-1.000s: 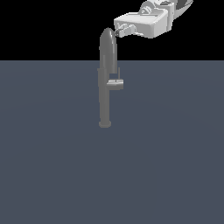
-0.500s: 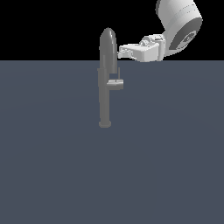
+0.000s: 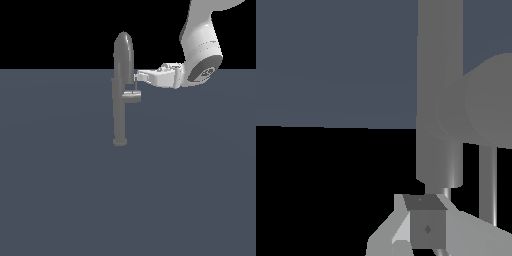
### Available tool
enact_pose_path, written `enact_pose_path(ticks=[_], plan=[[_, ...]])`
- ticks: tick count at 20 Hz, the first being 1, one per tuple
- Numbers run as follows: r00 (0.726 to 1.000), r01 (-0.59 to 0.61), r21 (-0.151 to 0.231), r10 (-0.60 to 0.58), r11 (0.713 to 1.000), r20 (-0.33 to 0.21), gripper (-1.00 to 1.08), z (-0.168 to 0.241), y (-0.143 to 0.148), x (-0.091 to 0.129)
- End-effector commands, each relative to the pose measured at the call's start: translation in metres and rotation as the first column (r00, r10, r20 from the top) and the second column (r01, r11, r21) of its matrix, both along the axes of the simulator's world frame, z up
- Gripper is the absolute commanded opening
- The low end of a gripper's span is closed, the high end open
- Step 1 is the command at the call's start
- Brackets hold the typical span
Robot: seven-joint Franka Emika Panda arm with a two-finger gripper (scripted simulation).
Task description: Turn on the faucet by rotating a designated handle.
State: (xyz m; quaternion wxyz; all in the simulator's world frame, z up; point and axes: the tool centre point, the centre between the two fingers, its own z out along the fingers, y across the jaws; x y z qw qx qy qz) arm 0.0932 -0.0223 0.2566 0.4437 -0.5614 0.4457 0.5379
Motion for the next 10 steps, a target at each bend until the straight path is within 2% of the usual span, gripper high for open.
enact_pose_path(ticks=[1, 10], plan=[[1.0, 0.016, 0.016, -0.015, 1.0, -0.018, -1.0, -0.0057, 0.0012, 0.0025], [0.999, 0.022, 0.022, -0.022, 1.0, -0.026, -1.0, -0.0079, 0.0015, 0.0012]])
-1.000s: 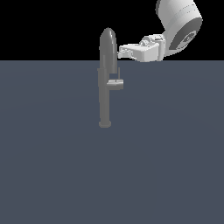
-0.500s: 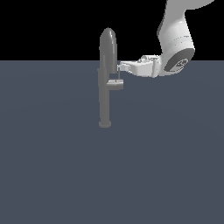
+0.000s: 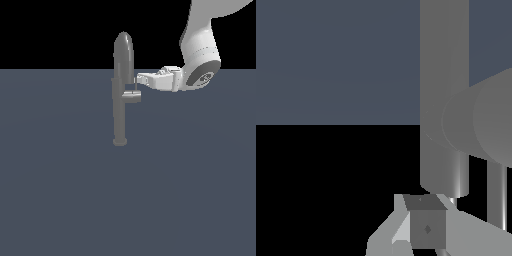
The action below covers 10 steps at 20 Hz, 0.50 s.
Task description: Turn on the faucet by rotating a designated handle.
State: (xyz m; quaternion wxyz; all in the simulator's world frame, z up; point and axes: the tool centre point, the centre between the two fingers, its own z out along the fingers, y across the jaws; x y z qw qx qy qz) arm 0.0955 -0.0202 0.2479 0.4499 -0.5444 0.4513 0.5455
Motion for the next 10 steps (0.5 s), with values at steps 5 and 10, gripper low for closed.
enact_pose_path(ticks=[5, 10], plan=[[1.0, 0.001, 0.0, -0.001, 1.0, 0.0, -1.0, 0.005, -0.002, -0.011], [1.0, 0.001, 0.0, -0.001, 1.0, 0.0, -1.0, 0.01, -0.004, -0.021]])
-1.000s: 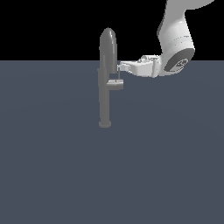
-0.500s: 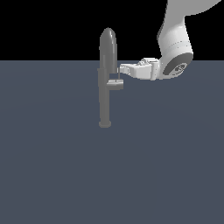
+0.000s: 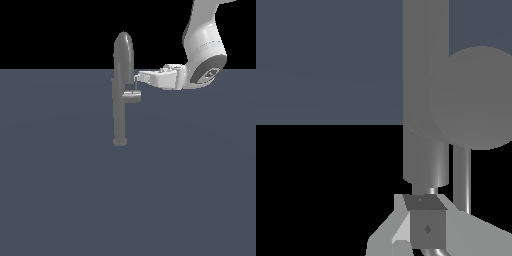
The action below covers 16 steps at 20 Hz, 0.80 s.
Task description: Turn on the faucet by rotating a designated handle.
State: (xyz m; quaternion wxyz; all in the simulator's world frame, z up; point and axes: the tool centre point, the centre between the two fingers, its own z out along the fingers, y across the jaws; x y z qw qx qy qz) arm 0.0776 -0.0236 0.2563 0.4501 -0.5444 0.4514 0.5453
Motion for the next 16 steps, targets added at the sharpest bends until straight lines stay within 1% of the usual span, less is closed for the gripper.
enact_pose_path(ticks=[1, 3, 16], plan=[[1.0, 0.0, 0.0, 0.0, 1.0, 0.0, -1.0, 0.002, -0.001, -0.006], [1.0, 0.002, -0.001, -0.002, 1.0, 0.0, -1.0, 0.001, -0.001, -0.003], [1.0, 0.0, 0.0, 0.0, 1.0, 0.0, -1.0, 0.002, -0.007, -0.035]])
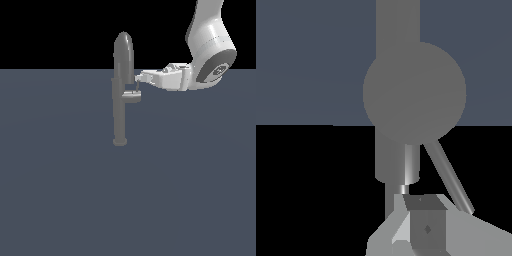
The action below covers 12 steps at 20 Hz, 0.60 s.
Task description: Turn on the faucet by rotating a designated handle.
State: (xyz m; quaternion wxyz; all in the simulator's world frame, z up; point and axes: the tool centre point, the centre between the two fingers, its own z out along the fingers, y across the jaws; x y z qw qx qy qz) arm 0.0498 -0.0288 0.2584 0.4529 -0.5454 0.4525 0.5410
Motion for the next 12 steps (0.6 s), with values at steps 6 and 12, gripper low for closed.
enact_pose_path(ticks=[6, 12], plan=[[1.0, -0.003, 0.001, 0.003, 1.0, -0.001, -1.0, -0.003, -0.003, -0.014], [1.0, -0.006, 0.003, 0.006, 1.0, -0.005, -1.0, -0.014, -0.006, -0.032]])
